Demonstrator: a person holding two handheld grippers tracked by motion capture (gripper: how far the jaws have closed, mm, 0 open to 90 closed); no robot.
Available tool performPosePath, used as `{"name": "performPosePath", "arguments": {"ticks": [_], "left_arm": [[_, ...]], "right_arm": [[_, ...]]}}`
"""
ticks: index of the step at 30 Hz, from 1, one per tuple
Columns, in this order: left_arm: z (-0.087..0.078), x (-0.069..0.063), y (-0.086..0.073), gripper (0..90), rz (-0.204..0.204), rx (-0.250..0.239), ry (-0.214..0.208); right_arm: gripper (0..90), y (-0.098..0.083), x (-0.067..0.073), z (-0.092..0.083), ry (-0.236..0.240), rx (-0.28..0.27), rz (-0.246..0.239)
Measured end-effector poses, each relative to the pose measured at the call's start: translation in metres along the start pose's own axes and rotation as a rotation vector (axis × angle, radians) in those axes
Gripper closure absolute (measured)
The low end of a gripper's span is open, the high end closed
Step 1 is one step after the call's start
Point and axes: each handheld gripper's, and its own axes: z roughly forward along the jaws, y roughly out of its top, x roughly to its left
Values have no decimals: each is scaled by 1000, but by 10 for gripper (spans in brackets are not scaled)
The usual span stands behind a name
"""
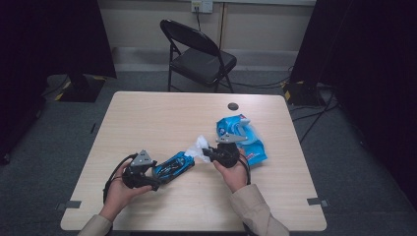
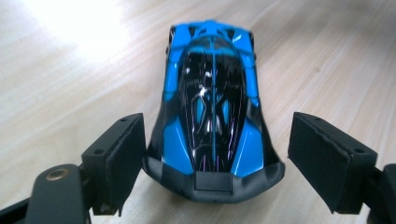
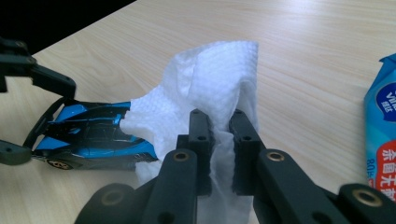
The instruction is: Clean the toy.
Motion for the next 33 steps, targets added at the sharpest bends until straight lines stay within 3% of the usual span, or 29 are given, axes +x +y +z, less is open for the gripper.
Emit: {"name": "performPosePath", "arguments": {"ticks": [5, 11, 18, 21, 33], "left_arm": [[-5, 2, 12, 231, 0, -26, -4], [1, 10, 20, 391, 17, -15, -17], [17, 9, 28, 416, 30, 10, -34], [24, 8, 30, 426, 9, 26, -48], [41, 8, 27, 428, 26, 65, -34]], "right_arm": [[827, -3, -2, 0, -12, -2, 6], [826, -5, -3, 0, -22, 0, 0], [825, -10, -4, 1, -21, 1, 4], [826, -13, -3, 3, -17, 2, 6], [824, -24, -2, 6, -12, 34, 8]]}}
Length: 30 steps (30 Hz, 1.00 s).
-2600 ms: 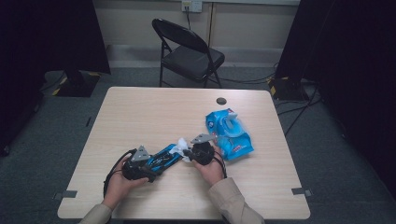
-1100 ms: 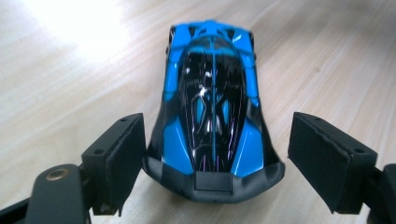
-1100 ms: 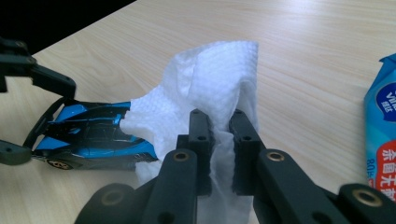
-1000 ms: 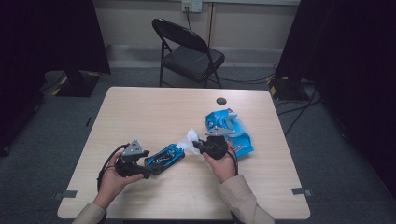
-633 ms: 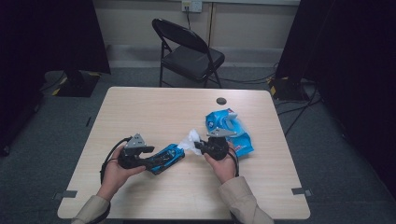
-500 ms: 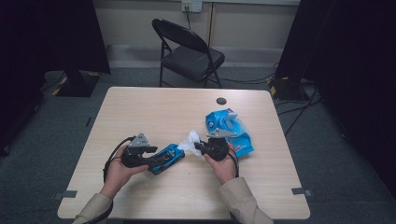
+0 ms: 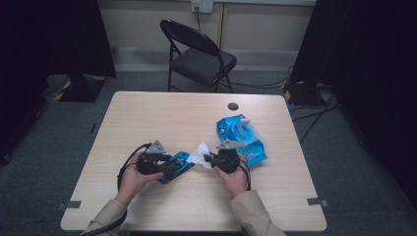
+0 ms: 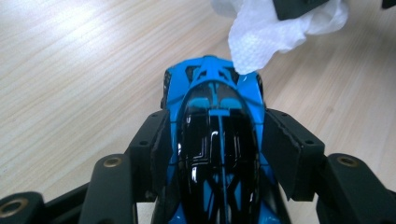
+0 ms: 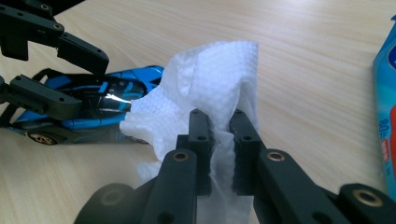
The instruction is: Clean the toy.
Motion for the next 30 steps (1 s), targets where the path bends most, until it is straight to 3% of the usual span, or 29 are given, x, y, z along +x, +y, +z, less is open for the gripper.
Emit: {"name": "performPosePath", "arguments": {"ticks": [14, 15, 19, 25, 30], "left_arm": [[0, -1, 0, 423, 12, 3, -1], [0, 0, 1, 427, 26, 1, -1], [4, 2, 5, 445, 7, -4, -7], [8, -1, 9, 441, 31, -4, 8], [7, 1, 5, 450, 12, -24, -3]], "right_arm": [[822, -12, 7, 1, -43, 46, -26], [823, -13, 7, 1, -39, 48, -28], [822, -16, 12, 6, -35, 63, -32], [821, -16, 18, 13, -26, 89, -42], [819, -16, 25, 17, -20, 95, -55]]}}
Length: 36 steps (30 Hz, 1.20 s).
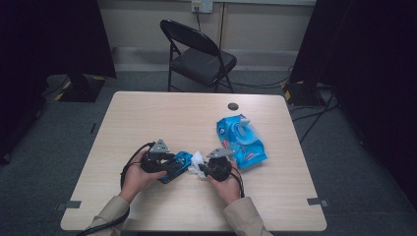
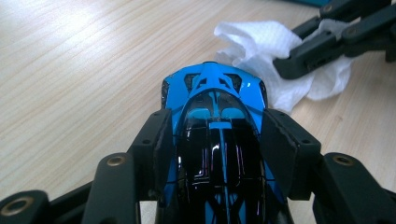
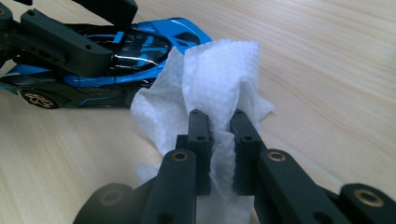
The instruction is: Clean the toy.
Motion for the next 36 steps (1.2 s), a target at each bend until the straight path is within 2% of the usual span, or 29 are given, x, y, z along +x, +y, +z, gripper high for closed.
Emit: {"name": "performPosePath", "arguments": {"ticks": [6, 13, 21, 29, 36], "left_arm": [[0, -1, -1, 451, -9, -8, -1], [0, 0, -1, 452, -5, -7, -1], [-1, -1, -2, 452, -4, -9, -1], [-1, 0, -2, 452, -8, -12, -5], [-1, -1, -2, 452, -7, -11, -2]], "right_arm": [[819, 2, 10, 6, 13, 2, 5], [814, 5, 14, 9, 25, 15, 22], [819, 4, 26, 10, 70, 29, 24], [819, 4, 35, 12, 93, 31, 13], [821, 4, 46, 15, 143, 33, 14]]}}
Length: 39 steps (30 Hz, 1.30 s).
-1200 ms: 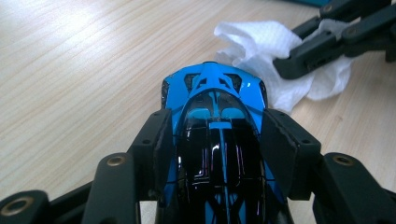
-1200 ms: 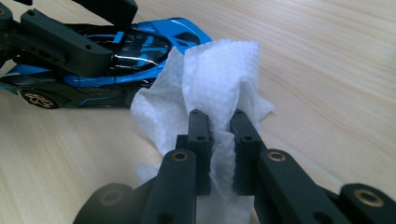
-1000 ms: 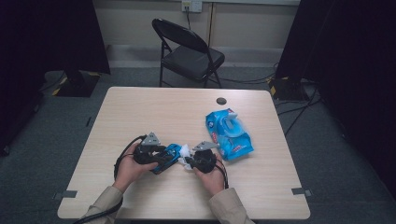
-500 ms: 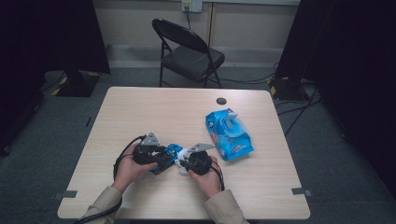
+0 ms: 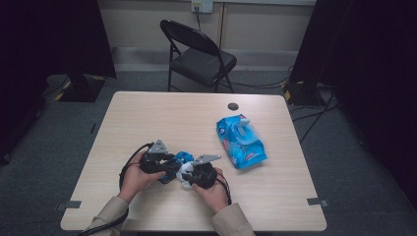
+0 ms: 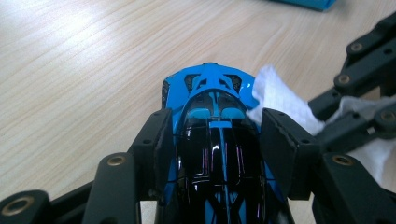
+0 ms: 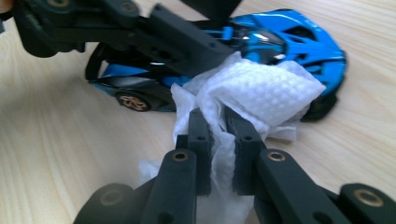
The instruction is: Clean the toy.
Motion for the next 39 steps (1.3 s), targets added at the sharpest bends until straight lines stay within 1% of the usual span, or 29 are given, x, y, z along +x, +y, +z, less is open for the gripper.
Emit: {"name": "performPosePath", "arguments": {"ticks": [4, 7, 12, 13, 14, 15, 20, 22, 25, 28, 32, 34, 36, 39], "left_arm": [[0, 0, 0, 452, 0, 1, 1], [0, 0, 0, 452, 0, 0, 1], [0, 0, 0, 453, -1, 0, 2], [0, 0, 0, 453, -1, 0, 2], [-1, 0, 0, 452, 8, 4, 6], [-1, 0, 0, 453, 6, 2, 6], [-1, 0, 0, 453, 3, 1, 5], [-1, 0, 0, 453, 6, 2, 7], [-1, 0, -1, 453, 5, -1, 6], [-1, 0, -1, 453, 5, 0, 7], [-1, 0, -1, 453, 8, 1, 6], [-1, 0, -1, 453, 0, -5, 2], [-1, 0, -1, 453, 9, -3, 6], [-1, 0, -1, 453, 5, -3, 4]], "right_arm": [[821, 1, 8, 4, 25, 9, -17], [821, 2, 12, 6, 28, 10, -25], [821, 0, 14, 6, 39, 3, -10], [821, 0, 15, 7, 43, 4, -12], [821, 0, 16, 7, 47, 3, -13], [821, 0, 18, 8, 48, 1, -15], [821, -1, 30, 12, 75, 8, -44], [821, 0, 34, 13, 76, 9, -56], [822, 0, 37, 14, 85, 11, -58], [822, -1, 41, 16, 103, 15, -59], [821, 0, 48, 19, 114, 19, -74], [820, 1, 49, 19, 117, 19, -73], [820, 1, 48, 19, 128, 18, -71], [820, 0, 49, 20, 133, 21, -79]]}}
